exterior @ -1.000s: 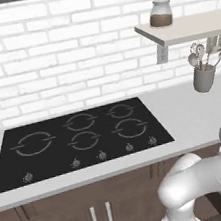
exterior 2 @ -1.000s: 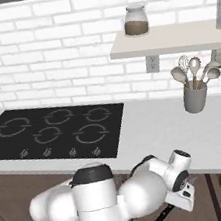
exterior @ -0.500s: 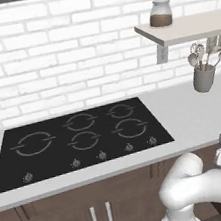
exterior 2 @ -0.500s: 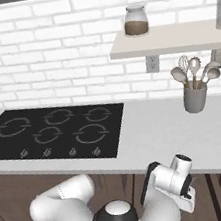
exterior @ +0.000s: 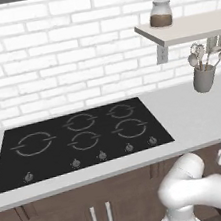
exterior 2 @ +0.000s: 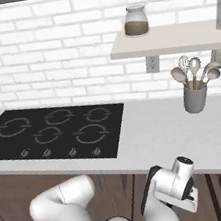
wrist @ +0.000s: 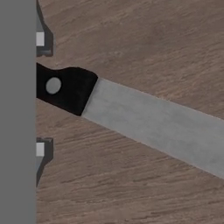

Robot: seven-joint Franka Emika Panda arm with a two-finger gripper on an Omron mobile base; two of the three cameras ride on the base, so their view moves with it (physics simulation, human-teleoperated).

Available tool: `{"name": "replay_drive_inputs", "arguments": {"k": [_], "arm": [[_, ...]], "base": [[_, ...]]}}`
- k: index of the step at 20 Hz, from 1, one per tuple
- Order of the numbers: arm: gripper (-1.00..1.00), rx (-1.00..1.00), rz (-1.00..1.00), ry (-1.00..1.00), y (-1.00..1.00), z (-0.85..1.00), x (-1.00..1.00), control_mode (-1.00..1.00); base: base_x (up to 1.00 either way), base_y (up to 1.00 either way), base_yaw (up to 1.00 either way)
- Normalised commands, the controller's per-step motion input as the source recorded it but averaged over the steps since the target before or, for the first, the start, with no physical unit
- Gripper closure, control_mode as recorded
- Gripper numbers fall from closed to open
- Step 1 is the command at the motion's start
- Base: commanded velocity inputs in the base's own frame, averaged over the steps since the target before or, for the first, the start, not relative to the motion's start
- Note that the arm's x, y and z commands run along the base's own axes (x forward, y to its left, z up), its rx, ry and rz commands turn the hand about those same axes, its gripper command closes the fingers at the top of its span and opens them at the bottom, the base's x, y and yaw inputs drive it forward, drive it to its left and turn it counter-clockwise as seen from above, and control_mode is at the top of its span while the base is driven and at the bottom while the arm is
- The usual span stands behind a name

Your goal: Pick up the knife from the drawer and place it on the cutting board. Then place the meat from the plate to the cutting board.

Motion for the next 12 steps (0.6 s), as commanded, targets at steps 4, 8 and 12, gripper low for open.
{"name": "replay_drive_inputs", "arguments": {"k": [4,8,12], "arm": [[1.0,-0.1,0.0,-0.01,0.3,-0.79,-0.56,-1.0],[1.0,-0.08,0.0,0.0,0.32,-0.21,-0.41,-1.0],[1.0,0.0,0.0,0.05,0.05,0.02,-0.68,-1.0]], "base": [[0.0,0.0,0.0],[0.0,0.0,0.0],[0.0,0.0,0.0]]}}
